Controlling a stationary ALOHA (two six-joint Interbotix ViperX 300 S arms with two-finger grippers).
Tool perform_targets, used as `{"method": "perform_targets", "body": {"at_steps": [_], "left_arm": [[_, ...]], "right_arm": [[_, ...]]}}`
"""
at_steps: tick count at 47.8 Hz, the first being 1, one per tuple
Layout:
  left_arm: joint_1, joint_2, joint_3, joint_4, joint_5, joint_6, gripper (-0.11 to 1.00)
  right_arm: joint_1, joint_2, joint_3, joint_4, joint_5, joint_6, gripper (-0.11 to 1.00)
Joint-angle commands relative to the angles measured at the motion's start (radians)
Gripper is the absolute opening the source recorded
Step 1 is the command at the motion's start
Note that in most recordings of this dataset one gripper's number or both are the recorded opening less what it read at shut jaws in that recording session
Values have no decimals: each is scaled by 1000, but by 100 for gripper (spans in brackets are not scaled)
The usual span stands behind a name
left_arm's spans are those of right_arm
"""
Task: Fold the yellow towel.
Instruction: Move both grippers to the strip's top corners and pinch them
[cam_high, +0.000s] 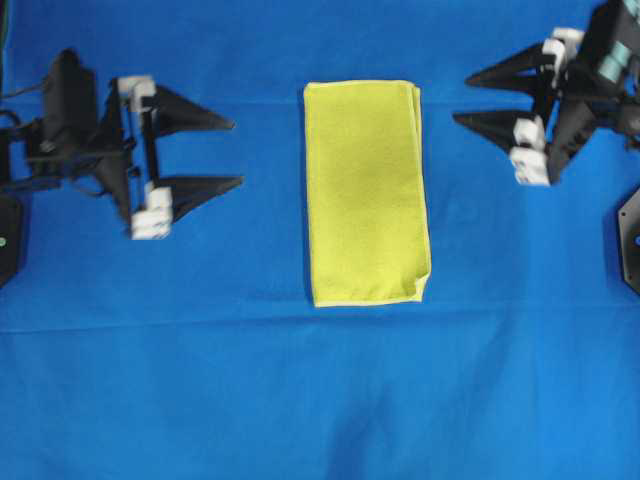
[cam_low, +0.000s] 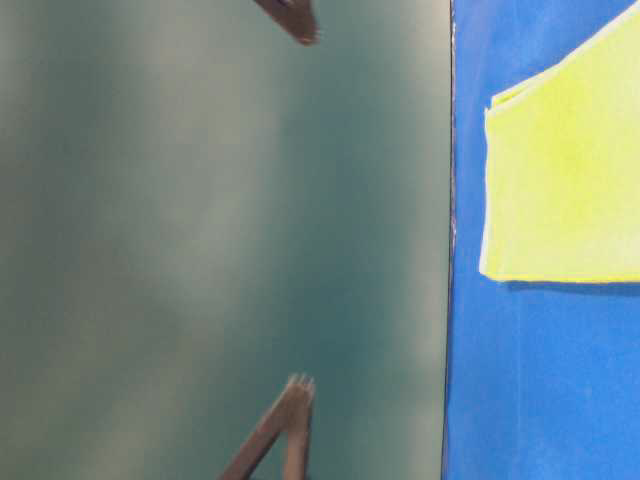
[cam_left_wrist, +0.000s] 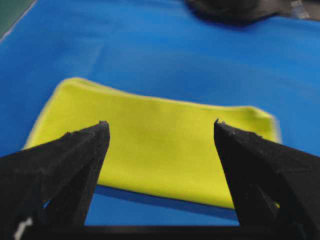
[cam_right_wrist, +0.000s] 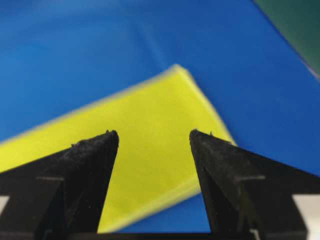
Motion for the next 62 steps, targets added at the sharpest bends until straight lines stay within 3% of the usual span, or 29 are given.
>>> {"method": "perform_targets", "body": {"at_steps": [1, 10, 20, 33, 46, 51, 59, 62], "left_arm": [[46, 55, -69, 2, 23, 3, 80], [123, 212, -172, 2, 35, 6, 80], [178, 385, -270, 2, 34, 6, 80], [225, 597, -385, 2, 32, 6, 80], [247, 680, -440, 2, 35, 9, 77], [247, 693, -443, 2, 37, 31, 60], [244, 701, -446, 2, 37, 81, 13], [242, 701, -446, 2, 38, 86, 3]], "right_arm": [[-18, 64, -52, 3, 40, 0, 62], [-38, 238, -149, -11, 129, -9, 62], [-63, 417, -229, -37, 147, -9, 62], [-103, 575, -278, -51, 97, -11, 62], [-130, 649, -290, -55, 38, -12, 61], [-130, 649, -288, -57, 35, -15, 51], [-127, 644, -278, -57, 28, -15, 6], [-127, 643, -273, -57, 15, -15, 4]]}}
